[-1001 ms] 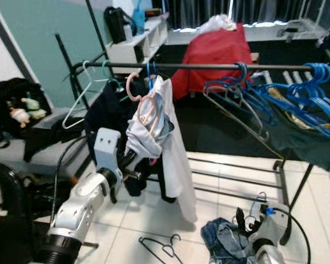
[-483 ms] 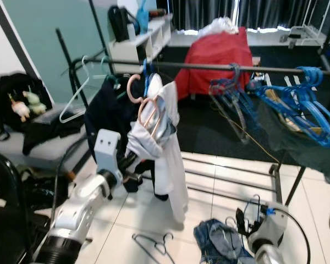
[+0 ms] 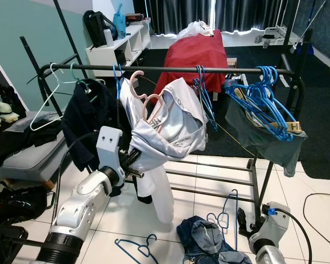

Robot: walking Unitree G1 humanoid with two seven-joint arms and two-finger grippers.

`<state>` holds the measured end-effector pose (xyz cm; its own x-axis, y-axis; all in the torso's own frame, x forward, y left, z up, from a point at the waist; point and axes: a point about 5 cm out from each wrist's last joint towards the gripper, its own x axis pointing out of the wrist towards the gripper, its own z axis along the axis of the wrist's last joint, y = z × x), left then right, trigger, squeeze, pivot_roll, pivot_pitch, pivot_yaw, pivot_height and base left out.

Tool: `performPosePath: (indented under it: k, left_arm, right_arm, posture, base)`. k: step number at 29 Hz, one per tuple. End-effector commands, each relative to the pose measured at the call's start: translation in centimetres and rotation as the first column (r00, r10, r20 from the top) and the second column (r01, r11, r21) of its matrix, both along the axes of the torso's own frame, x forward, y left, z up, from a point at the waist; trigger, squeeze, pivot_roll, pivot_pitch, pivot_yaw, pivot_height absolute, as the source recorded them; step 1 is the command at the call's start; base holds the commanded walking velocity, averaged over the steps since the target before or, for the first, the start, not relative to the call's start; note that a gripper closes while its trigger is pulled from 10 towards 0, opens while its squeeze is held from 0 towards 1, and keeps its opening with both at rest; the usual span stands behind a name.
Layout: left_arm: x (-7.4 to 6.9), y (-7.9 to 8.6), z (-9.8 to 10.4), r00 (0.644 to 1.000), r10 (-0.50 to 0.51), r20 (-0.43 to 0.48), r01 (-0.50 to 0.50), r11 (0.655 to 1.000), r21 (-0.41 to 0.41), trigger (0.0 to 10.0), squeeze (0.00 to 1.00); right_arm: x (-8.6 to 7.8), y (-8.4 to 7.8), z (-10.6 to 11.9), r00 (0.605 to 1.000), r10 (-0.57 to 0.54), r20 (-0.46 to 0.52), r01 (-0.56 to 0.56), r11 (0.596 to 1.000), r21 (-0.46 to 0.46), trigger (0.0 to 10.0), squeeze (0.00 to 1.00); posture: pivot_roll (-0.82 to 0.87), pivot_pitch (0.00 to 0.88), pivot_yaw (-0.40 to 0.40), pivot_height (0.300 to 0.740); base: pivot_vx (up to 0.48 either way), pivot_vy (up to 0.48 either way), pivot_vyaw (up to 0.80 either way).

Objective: Hang hanger

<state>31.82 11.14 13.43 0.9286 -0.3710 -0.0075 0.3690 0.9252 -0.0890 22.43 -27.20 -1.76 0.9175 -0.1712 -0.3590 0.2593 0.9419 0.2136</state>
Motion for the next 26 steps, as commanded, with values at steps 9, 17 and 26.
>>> performPosePath:
  k: [9, 17, 26]
  left_arm:
    - [0.0, -0.5, 0.3, 1.000, -0.021, 0.008, 0.021, 1.000, 0.005, 10.0, 0.00]
    - [-0.1, -1.0, 0.3, 1.000, -0.023, -0.005, 0.023, 1.000, 0.007, 10.0, 0.00]
    - [-0.2, -2.2, 0.2, 0.999, -0.005, -0.035, 0.006, 0.999, 0.032, 10.0, 0.00]
  right_arm:
    - [0.1, 0.5, -0.1, 1.000, -0.004, 0.004, 0.004, 1.000, 0.018, 10.0, 0.00]
    - [0.1, 0.5, 0.0, 1.000, -0.006, 0.011, 0.006, 1.000, 0.018, 10.0, 0.00]
    - [0.2, 0.6, 0.0, 1.000, -0.011, 0.015, 0.011, 1.000, 0.019, 10.0, 0.00]
  posture:
    - [-0.13, 0.000, 0.052, 0.710]
    - [-0.13, 0.000, 0.053, 0.710]
    - [-0.13, 0.000, 0.055, 0.710]
  base:
    - [0.300, 0.000, 0.00]
    - [0.314, 0.000, 0.00]
    - [0.318, 0.000, 0.00]
